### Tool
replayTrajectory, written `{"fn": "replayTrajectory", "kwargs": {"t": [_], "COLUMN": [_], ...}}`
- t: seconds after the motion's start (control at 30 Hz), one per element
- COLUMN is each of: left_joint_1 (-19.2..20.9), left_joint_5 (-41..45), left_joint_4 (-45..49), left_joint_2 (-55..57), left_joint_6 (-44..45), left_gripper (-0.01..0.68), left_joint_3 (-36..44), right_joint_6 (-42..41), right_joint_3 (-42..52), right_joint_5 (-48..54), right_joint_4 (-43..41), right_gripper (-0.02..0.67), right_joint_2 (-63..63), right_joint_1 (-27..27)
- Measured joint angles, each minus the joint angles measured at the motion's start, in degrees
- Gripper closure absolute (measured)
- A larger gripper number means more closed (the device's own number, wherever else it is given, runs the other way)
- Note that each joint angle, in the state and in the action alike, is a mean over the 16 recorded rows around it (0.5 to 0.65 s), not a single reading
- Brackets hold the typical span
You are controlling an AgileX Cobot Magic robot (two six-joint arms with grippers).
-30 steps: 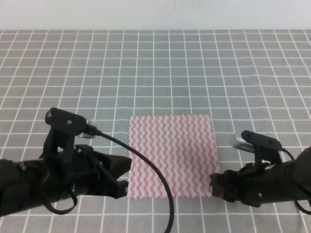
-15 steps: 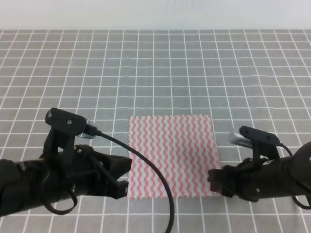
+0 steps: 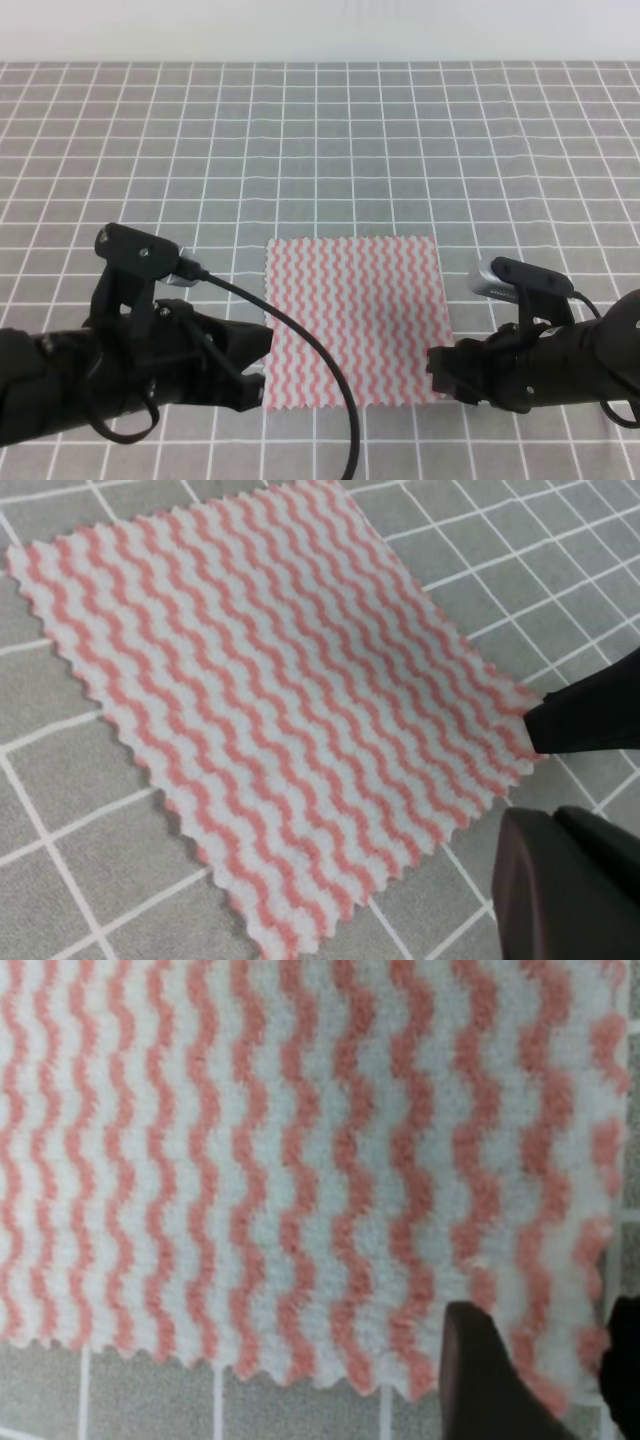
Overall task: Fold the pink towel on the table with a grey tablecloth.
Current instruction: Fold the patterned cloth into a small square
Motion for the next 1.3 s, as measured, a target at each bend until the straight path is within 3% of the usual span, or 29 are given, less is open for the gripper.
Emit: {"fn": "replayTrajectory", "kwargs": {"t": [0.23, 0.77, 1.3], "left_joint_1": [0.0, 0.0, 0.0], "left_joint_5": [0.7, 0.6, -2.1], "left_joint_4": [0.0, 0.3, -1.2], "left_joint_2": [0.0, -0.1, 3.9], "left_joint_6": [0.0, 5.1, 21.8], "left_gripper": [0.676, 0.676, 0.676], "left_joint_3": [0.0, 0.0, 0.0], "right_joint_6": [-0.4, -0.8, -1.1], "right_joint_3": [0.0, -1.8, -8.0], "right_joint_5": [0.1, 2.1, 2.6], "right_joint_4": [-0.1, 0.0, -1.6], "right_gripper": [0.460, 0.641, 0.662], "right_joint_2": [0.5, 2.1, 1.7], "right_joint_1": [0.0, 0.0, 0.0]}}
